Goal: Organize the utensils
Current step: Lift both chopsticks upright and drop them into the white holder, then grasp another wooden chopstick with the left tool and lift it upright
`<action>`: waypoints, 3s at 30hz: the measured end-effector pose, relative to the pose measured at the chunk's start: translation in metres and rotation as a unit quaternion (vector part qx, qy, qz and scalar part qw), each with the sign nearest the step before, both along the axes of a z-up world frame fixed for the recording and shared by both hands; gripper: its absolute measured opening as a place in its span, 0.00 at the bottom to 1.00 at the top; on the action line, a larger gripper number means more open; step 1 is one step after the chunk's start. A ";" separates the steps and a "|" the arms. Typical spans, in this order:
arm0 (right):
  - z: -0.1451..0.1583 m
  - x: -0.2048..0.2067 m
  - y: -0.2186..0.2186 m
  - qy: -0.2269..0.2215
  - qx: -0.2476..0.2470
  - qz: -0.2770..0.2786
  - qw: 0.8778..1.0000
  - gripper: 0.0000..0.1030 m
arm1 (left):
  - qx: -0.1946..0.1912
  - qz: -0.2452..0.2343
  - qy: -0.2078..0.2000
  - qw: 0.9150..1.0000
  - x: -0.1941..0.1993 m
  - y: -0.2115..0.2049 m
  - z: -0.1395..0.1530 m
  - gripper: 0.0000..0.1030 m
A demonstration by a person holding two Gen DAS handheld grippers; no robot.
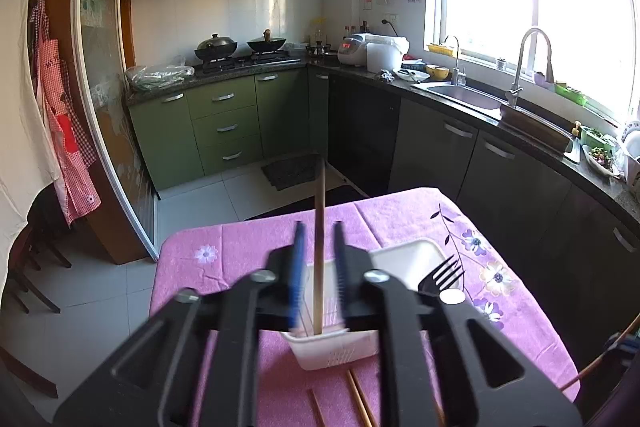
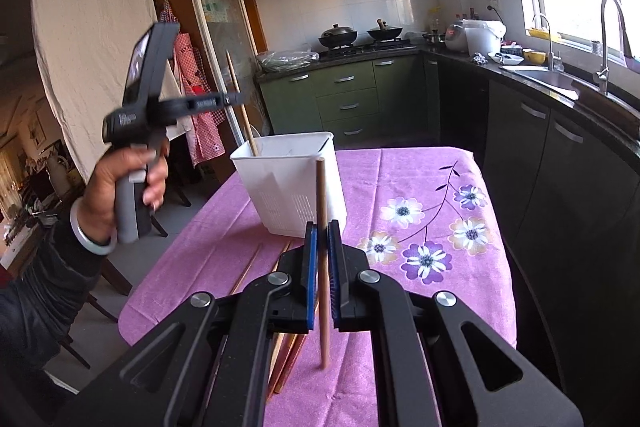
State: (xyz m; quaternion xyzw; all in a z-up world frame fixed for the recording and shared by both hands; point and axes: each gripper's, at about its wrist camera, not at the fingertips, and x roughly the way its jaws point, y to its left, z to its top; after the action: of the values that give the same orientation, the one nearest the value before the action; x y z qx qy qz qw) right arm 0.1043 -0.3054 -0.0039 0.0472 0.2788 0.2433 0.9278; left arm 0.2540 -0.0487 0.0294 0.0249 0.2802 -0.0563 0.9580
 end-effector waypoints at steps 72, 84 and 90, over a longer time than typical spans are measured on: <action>-0.114 0.099 0.036 0.148 -0.032 -0.036 0.988 0.26 | -0.026 0.023 0.284 0.958 -0.045 0.025 -0.178 0.32; -0.116 0.104 0.031 0.155 -0.015 -0.034 0.987 0.29 | -0.003 0.034 0.302 0.953 -0.039 0.011 -0.189 0.16; -0.118 0.102 0.028 0.158 -0.010 -0.036 0.987 0.29 | -0.003 0.036 0.301 0.953 -0.037 0.013 -0.188 0.07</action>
State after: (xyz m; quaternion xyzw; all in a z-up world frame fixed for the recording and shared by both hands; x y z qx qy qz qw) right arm 0.2061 -0.2777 -0.1220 0.0856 0.4227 0.1968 0.8805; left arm 0.2166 -0.0356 -0.1581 -0.0067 0.5561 -0.0275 0.8306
